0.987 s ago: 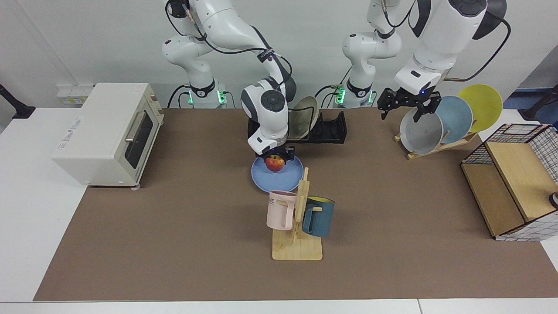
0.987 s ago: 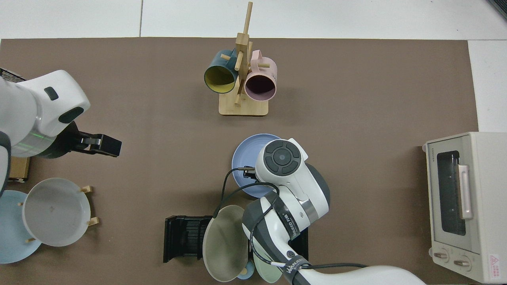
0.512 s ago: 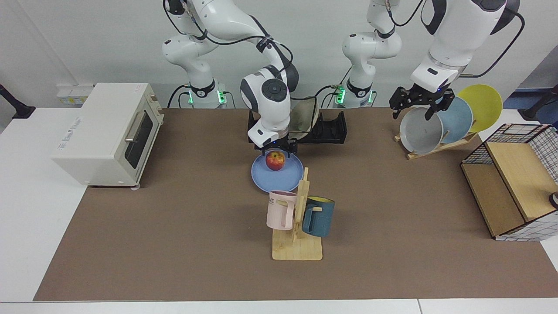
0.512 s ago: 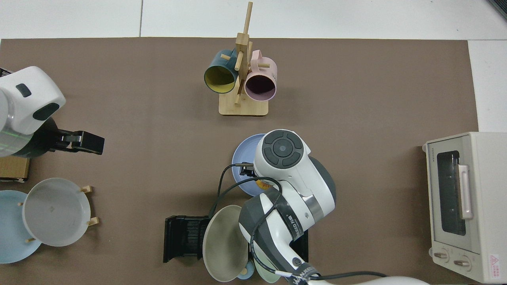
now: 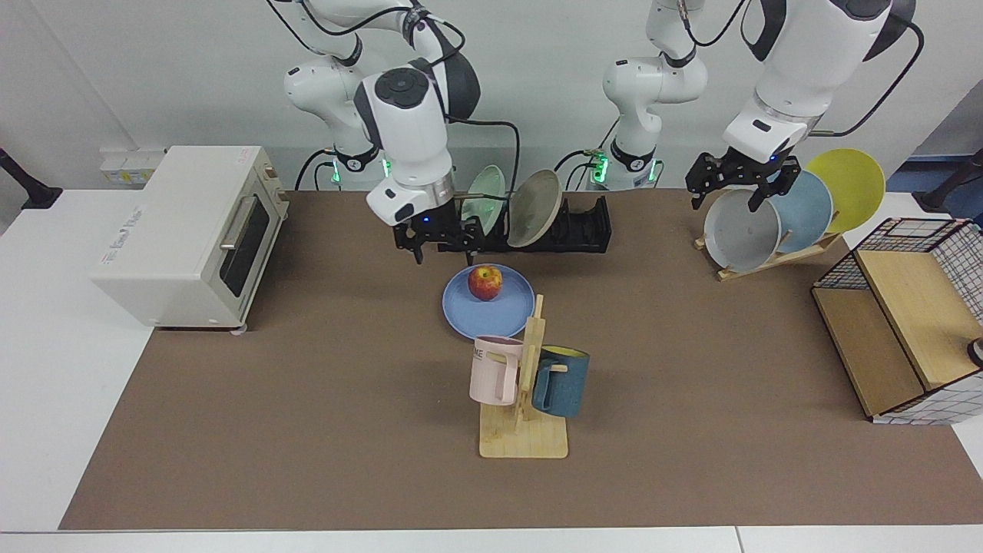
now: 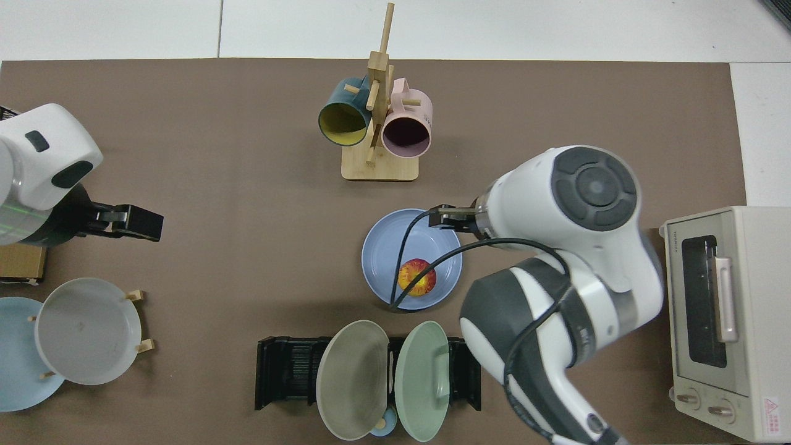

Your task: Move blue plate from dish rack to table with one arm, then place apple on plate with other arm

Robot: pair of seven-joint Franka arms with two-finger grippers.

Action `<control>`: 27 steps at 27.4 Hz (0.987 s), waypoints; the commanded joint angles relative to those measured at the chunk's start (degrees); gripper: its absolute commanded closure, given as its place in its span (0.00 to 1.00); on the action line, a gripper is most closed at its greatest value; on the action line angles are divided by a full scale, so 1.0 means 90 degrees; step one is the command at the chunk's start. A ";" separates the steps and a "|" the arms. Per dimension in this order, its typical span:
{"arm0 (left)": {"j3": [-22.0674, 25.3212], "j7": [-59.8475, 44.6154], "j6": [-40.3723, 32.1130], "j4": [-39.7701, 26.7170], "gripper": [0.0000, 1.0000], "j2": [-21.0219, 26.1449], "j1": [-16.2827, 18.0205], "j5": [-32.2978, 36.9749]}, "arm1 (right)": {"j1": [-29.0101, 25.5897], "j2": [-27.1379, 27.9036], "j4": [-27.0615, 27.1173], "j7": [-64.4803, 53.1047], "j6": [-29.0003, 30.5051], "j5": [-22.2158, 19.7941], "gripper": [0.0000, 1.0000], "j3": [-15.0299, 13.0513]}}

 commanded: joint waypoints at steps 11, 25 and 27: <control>0.0004 0.0030 -0.0074 0.0028 0.00 -0.0057 -0.0002 0.0103 | -0.2210 -0.0669 -0.0062 -0.3650 -0.0411 -0.0149 0.00 0.0071; 0.0004 0.0030 -0.0074 0.0028 0.00 -0.0057 -0.0002 0.0103 | -0.2846 -0.0601 0.0973 -0.4100 -0.1886 -0.0432 0.00 0.0061; 0.0004 0.0030 -0.0074 0.0028 0.00 -0.0057 -0.0002 0.0103 | -0.2807 -0.0650 0.0954 -0.4120 -0.1906 -0.0423 0.00 0.0071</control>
